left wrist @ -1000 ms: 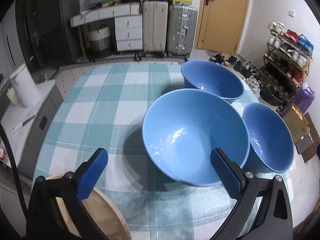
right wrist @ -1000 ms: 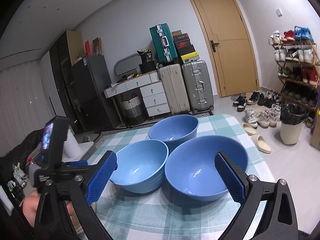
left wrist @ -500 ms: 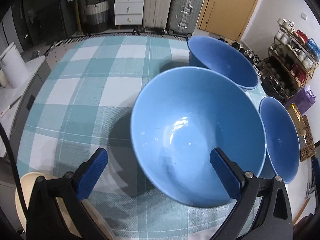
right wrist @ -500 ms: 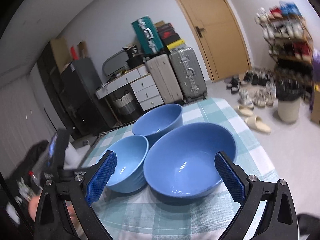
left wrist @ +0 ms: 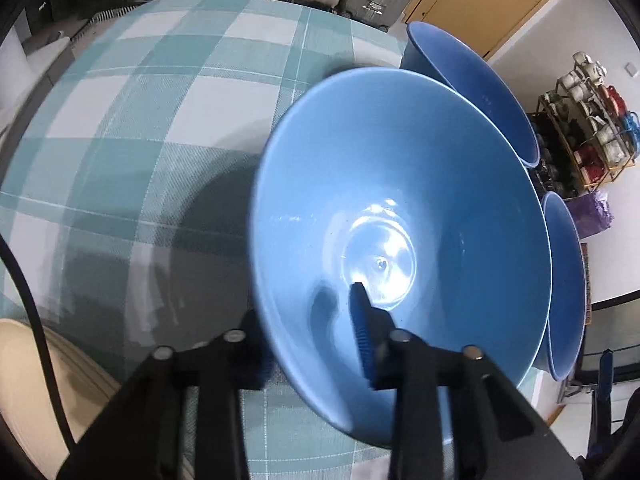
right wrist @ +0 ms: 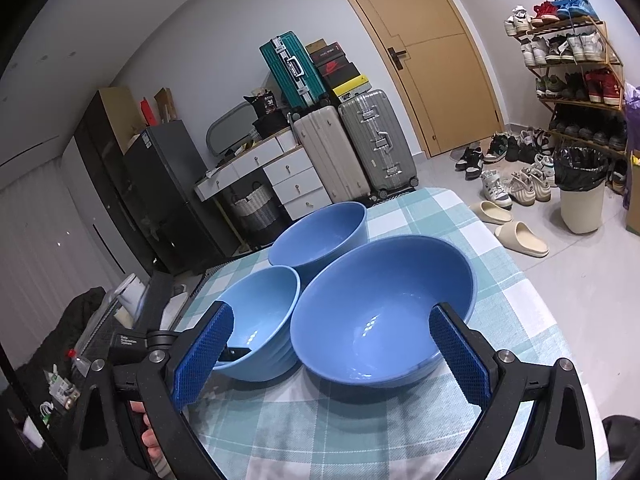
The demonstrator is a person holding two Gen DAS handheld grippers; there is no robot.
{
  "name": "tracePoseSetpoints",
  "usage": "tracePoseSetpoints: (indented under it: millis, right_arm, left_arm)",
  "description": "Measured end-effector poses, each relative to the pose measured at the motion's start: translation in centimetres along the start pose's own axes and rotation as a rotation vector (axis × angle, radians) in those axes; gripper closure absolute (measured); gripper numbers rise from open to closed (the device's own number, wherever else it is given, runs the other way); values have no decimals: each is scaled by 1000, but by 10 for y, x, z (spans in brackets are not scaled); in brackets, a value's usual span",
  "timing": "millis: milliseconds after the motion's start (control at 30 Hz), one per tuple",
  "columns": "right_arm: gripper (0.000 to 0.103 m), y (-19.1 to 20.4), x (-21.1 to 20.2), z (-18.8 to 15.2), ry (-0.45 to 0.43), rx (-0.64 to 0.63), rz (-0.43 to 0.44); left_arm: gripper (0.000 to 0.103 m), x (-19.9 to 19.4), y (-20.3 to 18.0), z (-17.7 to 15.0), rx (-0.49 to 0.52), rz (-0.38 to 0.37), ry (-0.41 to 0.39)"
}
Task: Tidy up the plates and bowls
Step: 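Close the left gripper on the rim of the large blue bowl, then lift the blue bowl with the left gripper and move it toward another bowl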
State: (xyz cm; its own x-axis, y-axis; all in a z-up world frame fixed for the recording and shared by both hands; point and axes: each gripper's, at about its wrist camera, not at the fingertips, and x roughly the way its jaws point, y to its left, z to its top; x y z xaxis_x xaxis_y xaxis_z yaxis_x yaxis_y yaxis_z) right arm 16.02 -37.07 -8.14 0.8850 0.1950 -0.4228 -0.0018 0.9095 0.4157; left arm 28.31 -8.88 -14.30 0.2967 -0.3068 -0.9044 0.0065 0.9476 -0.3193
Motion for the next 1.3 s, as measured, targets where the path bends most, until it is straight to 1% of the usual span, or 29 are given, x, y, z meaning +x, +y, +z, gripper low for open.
tracePoseSetpoints:
  millis: [33,67,133,367,533,700,833,1000,1233,1300]
  right_arm:
    - [3,0,-1,0,0,1,2]
    - [3,1,-1,-1,0,2,5]
    - [3,2,-1,-2,3,0,7]
    - [3,13,1,-5,29,-18,18]
    - [3,23,5,-9,59,-43,27]
    - [3,28,3,-14,69,-45,34]
    - [3,31,1,-17,76,-46,37]
    - [3,36,-6,-18,74,-51,38]
    - [3,41,-20,-20,65,-49,10]
    - [3,39,-25,-21,63,-42,1]
  left_arm:
    - [82,-1,1,-1,0,2,-4]
    - [87,-2,1,-2,-2,-8,1]
    - [89,-4,3,-5,-4,-17,15]
    - [90,-11,3,-12,29,14,37]
    - [90,-18,5,-21,73,28,67]
    - [90,-25,5,-37,130,48,97]
    - [90,-35,5,-59,170,58,101]
    - [90,-43,-2,-87,223,51,105]
    - [90,-45,-19,-113,261,14,126]
    - [90,-44,-26,-117,267,15,122]
